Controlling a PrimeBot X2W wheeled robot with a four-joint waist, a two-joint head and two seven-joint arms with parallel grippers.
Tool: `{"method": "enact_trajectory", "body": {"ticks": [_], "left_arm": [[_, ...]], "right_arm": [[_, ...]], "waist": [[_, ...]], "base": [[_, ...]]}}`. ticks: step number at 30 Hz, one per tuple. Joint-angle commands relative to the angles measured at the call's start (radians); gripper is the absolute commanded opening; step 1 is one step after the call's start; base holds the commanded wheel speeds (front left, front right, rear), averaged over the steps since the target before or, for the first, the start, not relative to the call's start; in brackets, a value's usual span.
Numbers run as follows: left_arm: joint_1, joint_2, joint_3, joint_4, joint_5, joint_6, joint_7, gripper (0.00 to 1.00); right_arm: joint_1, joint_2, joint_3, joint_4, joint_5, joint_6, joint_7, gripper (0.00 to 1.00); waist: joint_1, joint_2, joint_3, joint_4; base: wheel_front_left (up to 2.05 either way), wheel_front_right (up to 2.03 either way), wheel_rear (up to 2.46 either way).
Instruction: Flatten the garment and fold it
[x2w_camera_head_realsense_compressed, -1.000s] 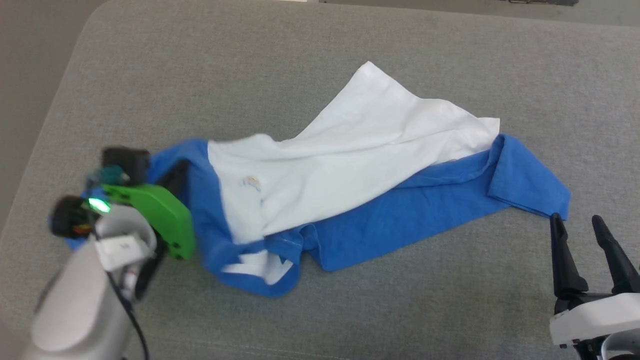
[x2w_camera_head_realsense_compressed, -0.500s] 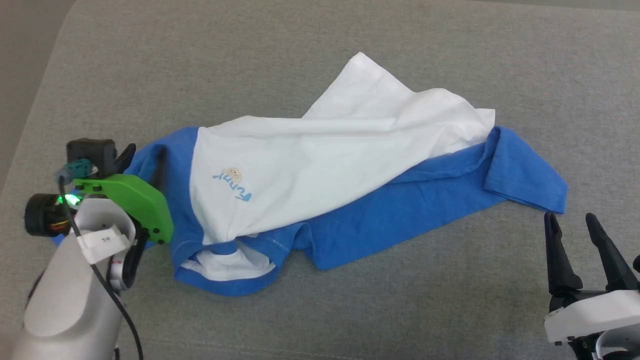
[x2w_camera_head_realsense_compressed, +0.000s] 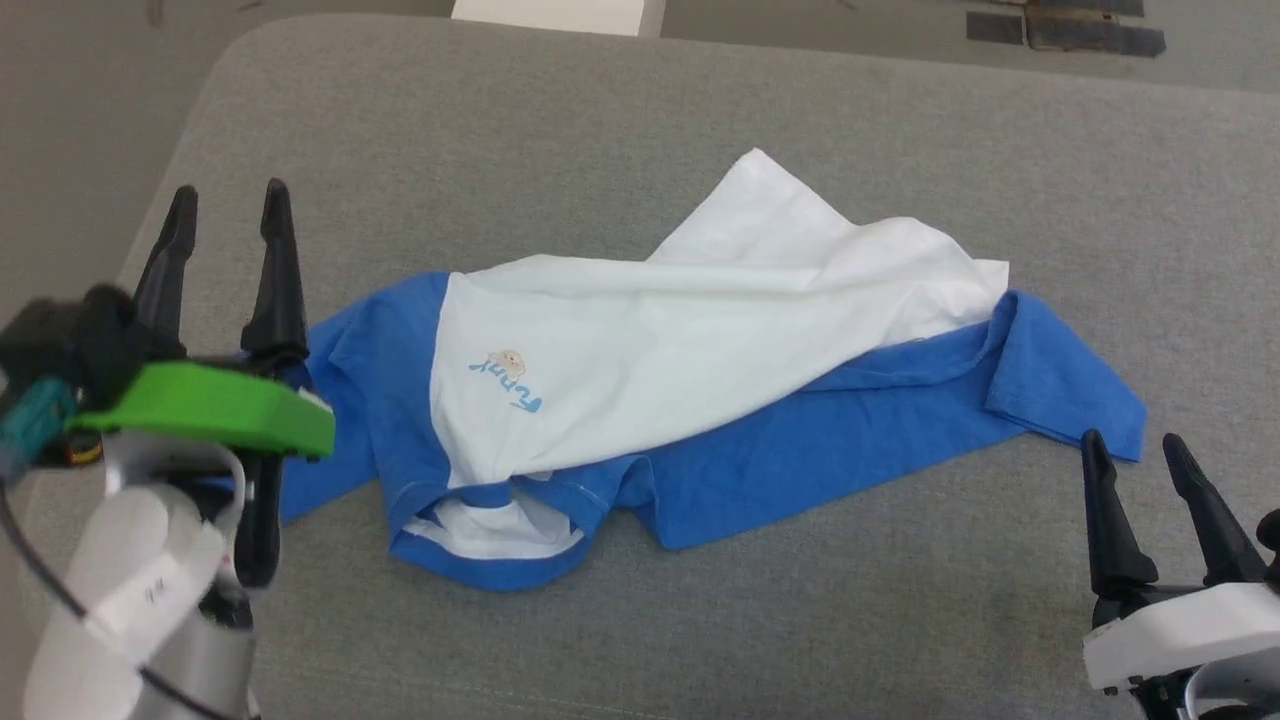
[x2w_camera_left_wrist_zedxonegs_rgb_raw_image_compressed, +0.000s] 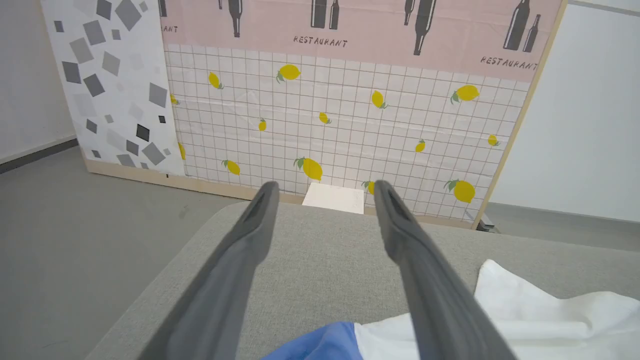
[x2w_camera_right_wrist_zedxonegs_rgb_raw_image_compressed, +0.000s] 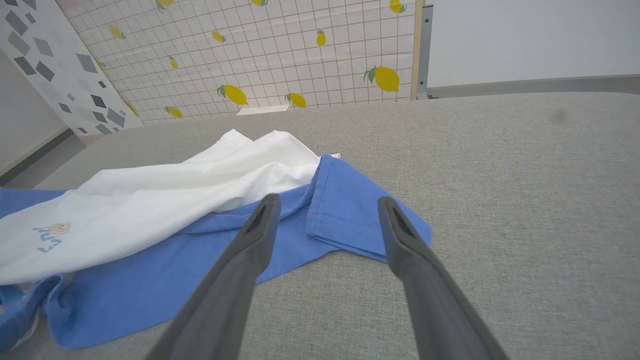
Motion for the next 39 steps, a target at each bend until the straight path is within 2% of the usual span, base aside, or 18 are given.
{"method": "enact_trajectory", "body": {"ticks": [1, 6, 13, 17, 22, 23, 24, 26, 29, 33, 39], "left_arm": [[0.048, -0.012, 0.005, -0.036, 0.006, 0.015, -0.036, 1.0], [0.205, -0.057, 0.013, -0.163, 0.042, 0.058, -0.138, 1.0], [0.431, -0.169, -0.001, -0.215, 0.074, 0.078, -0.168, 1.0], [0.499, -0.228, 0.006, -0.193, 0.096, 0.061, -0.168, 1.0], [0.501, -0.256, 0.022, -0.171, 0.132, 0.024, -0.169, 1.0], [0.497, -0.259, 0.026, -0.167, 0.14, 0.016, -0.169, 1.0], [0.485, -0.268, 0.034, -0.16, 0.155, -0.001, -0.169, 1.0], [0.48, -0.275, 0.036, -0.154, 0.16, -0.012, -0.169, 1.0], [0.476, -0.284, 0.034, -0.145, 0.162, -0.025, -0.169, 1.0], [0.465, -0.292, 0.029, -0.137, 0.169, -0.037, -0.169, 1.0], [0.44, -0.298, 0.015, -0.13, 0.176, -0.046, -0.169, 1.0]], "right_arm": [[0.005, 0.001, 0.003, 0.005, 0.006, -0.001, -0.008, 1.0], [0.015, 0.001, 0.008, 0.013, 0.012, -0.001, -0.014, 1.0], [0.027, 0.001, 0.013, 0.02, 0.015, -0.001, -0.017, 1.0], [0.037, 0.001, 0.013, 0.023, 0.019, -0.001, -0.014, 1.0], [0.023, 0.001, 0.023, 0.008, -0.017, -0.001, 0.015, 1.0], [0.013, 0.001, 0.03, 0.003, -0.034, -0.001, 0.034, 1.0], [-0.019, 0.001, 0.057, 0.0, -0.075, -0.001, 0.126, 1.0], [-0.053, -0.002, 0.079, 0.009, -0.097, -0.001, 0.209, 1.0], [-0.112, -0.035, 0.121, 0.045, -0.104, -0.001, 0.347, 1.0], [-0.217, -0.115, 0.187, 0.135, -0.09, -0.001, 0.527, 1.0], [-0.363, -0.19, 0.288, 0.275, -0.074, -0.001, 0.632, 1.0]], "waist": [[0.0, 0.0, -0.015, 0.008], [0.0, 0.0, -0.03, 0.009], [0.0, 0.0, -0.048, 0.017], [0.0, 0.0, -0.057, 0.036], [0.0, 0.0, -0.064, 0.062], [0.0, 0.0, -0.065, 0.066], [0.0, 0.0, -0.065, 0.072], [0.0, 0.0, -0.061, 0.075], [0.0, 0.0, -0.05, 0.077], [0.0, 0.0, -0.026, 0.081], [0.0, 0.0, 0.013, 0.098]], "base": [[0.0, 0.0, 0.0], [0.0, 0.0, 0.0], [0.0, 0.0, 0.0], [0.0, 0.0, 0.0], [0.0, 0.0, 0.0], [0.0, 0.0, 0.0], [0.0, 0.0, 0.0], [0.0, 0.0, 0.0], [0.0, 0.0, 0.0], [0.0, 0.0, 0.0], [0.0, 0.0, 0.0]]}}
